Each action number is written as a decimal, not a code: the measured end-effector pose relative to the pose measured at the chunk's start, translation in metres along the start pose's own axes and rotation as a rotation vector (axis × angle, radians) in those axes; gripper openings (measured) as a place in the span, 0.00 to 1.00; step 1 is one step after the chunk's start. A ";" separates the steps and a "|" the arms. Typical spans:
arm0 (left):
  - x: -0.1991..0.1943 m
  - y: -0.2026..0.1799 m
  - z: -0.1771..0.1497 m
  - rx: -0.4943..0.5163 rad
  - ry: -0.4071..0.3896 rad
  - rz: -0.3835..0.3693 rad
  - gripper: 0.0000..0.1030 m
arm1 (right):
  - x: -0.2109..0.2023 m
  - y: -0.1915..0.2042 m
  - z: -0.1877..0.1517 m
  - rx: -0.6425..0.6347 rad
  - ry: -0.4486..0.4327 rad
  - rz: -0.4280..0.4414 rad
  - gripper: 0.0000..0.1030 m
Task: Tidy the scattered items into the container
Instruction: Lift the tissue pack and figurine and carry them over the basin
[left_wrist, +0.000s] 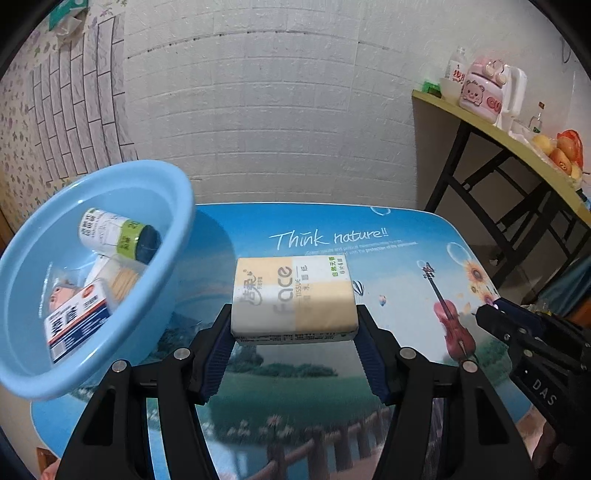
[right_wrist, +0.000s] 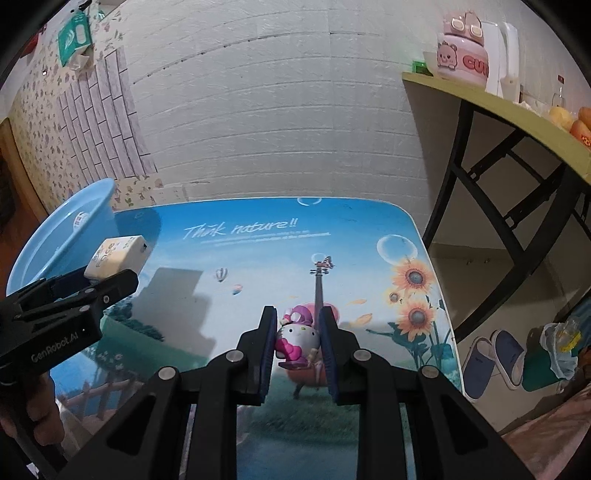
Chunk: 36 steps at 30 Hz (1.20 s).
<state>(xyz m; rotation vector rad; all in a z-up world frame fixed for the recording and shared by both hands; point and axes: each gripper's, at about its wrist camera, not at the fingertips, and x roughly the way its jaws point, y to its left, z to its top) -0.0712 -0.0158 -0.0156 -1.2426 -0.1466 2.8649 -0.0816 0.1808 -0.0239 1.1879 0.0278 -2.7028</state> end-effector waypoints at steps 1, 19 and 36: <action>-0.004 0.001 -0.001 -0.002 -0.002 -0.002 0.58 | -0.003 0.002 0.000 -0.002 -0.002 -0.001 0.23; -0.044 0.025 -0.056 -0.015 0.012 -0.032 0.58 | -0.019 0.047 -0.025 -0.042 0.030 0.011 0.23; -0.048 0.040 -0.063 -0.041 0.010 -0.037 0.58 | -0.013 0.066 -0.032 -0.073 0.058 0.014 0.23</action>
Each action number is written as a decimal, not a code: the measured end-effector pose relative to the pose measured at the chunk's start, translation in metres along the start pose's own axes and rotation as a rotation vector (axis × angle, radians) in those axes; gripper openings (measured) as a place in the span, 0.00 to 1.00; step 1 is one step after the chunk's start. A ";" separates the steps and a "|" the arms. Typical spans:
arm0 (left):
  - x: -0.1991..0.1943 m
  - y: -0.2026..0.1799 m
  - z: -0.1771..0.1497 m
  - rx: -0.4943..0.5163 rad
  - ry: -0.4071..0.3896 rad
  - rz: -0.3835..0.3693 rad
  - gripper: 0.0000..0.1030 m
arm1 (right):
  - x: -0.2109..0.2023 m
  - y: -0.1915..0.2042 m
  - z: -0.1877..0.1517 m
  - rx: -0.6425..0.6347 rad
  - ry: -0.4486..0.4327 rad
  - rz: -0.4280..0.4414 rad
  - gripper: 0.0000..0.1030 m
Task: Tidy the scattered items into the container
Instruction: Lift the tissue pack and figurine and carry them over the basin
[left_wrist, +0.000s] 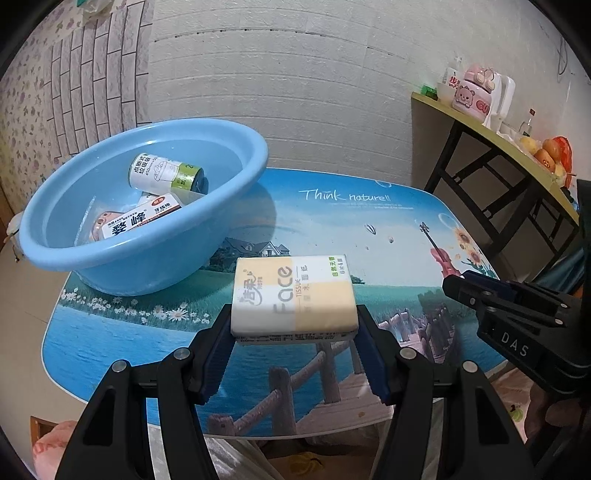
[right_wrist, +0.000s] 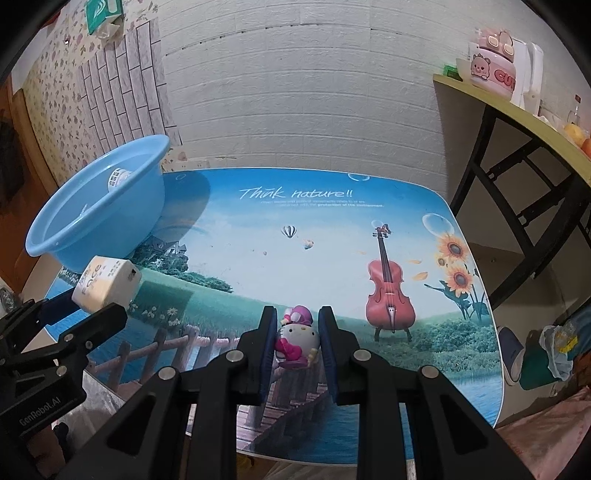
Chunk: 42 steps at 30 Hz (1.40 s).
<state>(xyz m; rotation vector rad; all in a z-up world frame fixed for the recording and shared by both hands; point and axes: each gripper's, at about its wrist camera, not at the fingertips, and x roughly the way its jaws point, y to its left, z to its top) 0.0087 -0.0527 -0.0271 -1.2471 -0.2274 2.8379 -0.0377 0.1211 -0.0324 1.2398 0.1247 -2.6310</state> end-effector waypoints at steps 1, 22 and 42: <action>0.000 0.000 0.000 -0.001 0.000 0.000 0.58 | 0.000 0.000 0.000 0.000 0.001 0.000 0.23; -0.043 0.012 0.037 0.006 -0.140 -0.006 0.58 | -0.021 0.031 0.035 -0.065 -0.095 0.051 0.23; -0.057 0.126 0.070 -0.073 -0.227 0.158 0.58 | -0.009 0.139 0.095 -0.254 -0.153 0.174 0.23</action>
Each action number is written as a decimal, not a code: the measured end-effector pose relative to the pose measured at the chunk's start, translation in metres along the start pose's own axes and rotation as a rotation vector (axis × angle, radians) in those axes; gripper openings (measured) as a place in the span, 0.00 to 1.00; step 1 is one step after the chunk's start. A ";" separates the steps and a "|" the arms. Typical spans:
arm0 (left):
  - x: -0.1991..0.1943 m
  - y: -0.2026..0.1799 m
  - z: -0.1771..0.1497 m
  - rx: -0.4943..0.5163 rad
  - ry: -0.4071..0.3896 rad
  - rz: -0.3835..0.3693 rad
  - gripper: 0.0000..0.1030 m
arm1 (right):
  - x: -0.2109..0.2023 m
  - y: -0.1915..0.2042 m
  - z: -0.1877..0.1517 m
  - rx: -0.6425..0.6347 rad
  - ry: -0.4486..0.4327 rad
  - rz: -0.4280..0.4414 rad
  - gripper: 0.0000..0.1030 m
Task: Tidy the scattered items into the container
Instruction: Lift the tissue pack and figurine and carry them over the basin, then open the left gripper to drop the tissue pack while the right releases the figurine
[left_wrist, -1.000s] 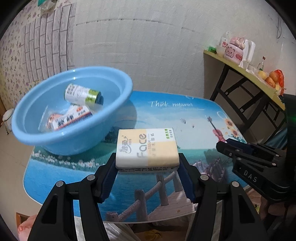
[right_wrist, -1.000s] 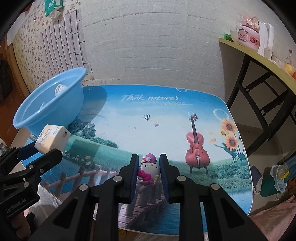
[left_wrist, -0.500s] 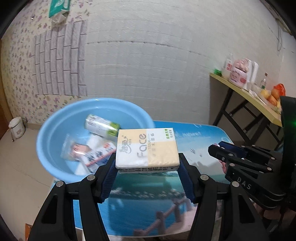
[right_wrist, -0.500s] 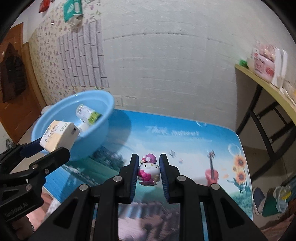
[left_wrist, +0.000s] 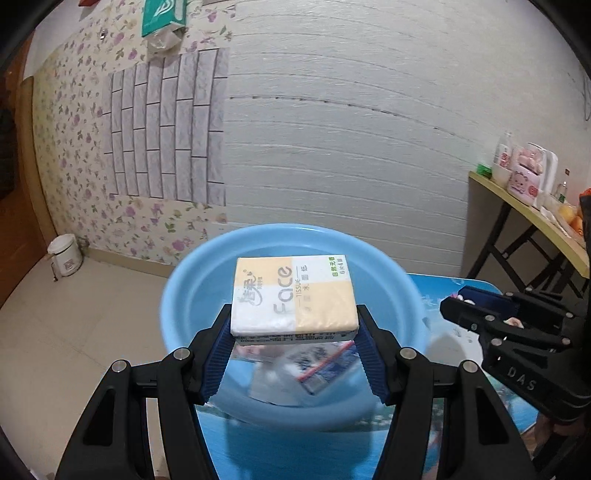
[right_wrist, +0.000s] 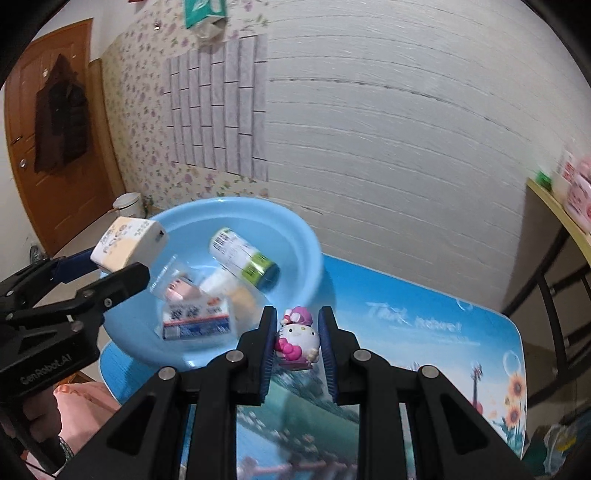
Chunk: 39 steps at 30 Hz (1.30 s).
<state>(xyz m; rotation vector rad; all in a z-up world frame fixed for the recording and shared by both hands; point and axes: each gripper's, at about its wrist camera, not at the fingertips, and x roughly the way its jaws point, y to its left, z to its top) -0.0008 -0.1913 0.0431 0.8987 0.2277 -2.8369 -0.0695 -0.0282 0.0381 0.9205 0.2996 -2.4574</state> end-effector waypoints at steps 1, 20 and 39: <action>0.002 0.004 0.001 -0.004 0.002 0.004 0.58 | 0.004 0.004 0.004 -0.007 0.001 0.005 0.23; 0.047 0.051 0.006 -0.019 0.056 0.027 0.58 | 0.068 0.055 0.037 -0.079 0.054 0.046 0.23; 0.044 0.049 0.006 -0.022 0.043 0.024 0.73 | 0.071 0.055 0.034 -0.079 0.066 0.037 0.23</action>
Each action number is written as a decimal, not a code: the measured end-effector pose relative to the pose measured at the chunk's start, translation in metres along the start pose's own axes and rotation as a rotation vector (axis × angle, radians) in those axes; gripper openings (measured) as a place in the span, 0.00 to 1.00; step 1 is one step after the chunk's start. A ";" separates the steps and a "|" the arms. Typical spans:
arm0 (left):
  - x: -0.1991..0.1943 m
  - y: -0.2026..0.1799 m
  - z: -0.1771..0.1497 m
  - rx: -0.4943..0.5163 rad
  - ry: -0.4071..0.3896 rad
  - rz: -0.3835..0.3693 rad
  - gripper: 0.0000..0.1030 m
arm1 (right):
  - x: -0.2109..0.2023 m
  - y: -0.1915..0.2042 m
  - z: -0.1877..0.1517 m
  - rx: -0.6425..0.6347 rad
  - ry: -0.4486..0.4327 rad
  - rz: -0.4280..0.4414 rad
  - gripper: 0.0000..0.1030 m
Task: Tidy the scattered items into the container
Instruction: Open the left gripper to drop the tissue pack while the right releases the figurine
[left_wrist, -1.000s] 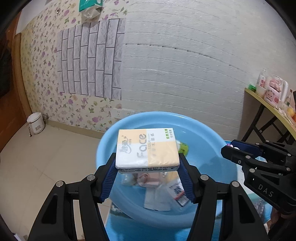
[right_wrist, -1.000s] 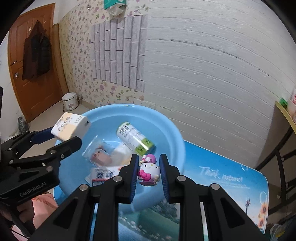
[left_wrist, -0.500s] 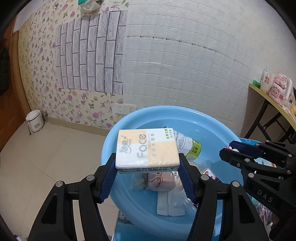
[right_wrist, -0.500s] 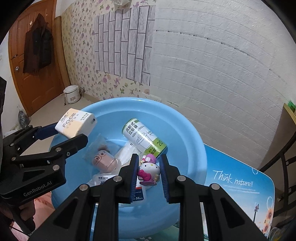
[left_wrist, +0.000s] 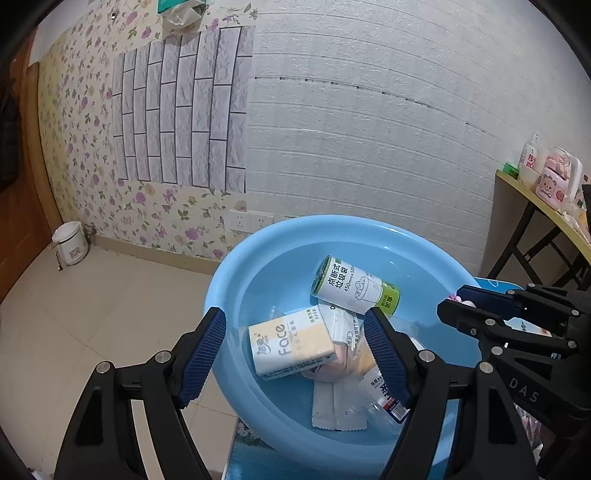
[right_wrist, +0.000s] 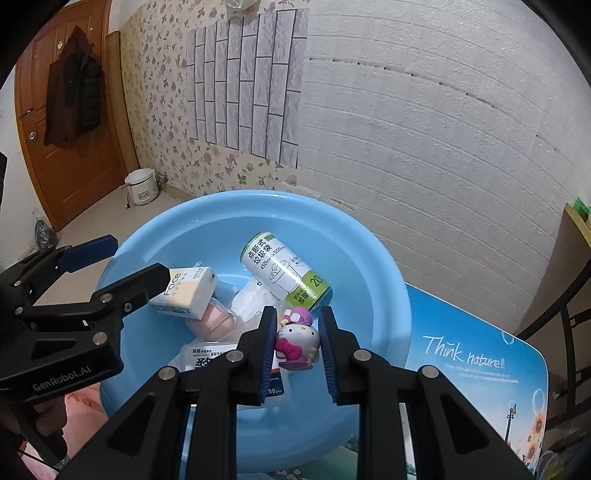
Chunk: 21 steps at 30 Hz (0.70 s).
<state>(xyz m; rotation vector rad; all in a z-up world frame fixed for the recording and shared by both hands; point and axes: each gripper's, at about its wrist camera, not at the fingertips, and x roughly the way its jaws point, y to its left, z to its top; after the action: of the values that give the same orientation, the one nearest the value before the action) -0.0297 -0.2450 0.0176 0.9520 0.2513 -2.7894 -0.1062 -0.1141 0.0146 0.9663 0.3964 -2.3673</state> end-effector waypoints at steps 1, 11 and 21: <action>0.000 -0.001 0.000 0.002 0.001 -0.001 0.73 | -0.002 0.000 -0.002 0.002 -0.001 -0.001 0.23; -0.001 0.004 0.001 -0.017 0.006 0.011 0.77 | -0.009 0.001 -0.001 0.019 -0.050 -0.068 0.76; -0.004 -0.001 -0.001 0.000 0.003 0.007 0.77 | -0.009 -0.005 -0.005 0.055 -0.034 -0.047 0.78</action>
<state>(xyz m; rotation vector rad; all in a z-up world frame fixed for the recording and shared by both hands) -0.0258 -0.2428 0.0194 0.9549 0.2484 -2.7819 -0.1014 -0.1049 0.0179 0.9494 0.3459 -2.4455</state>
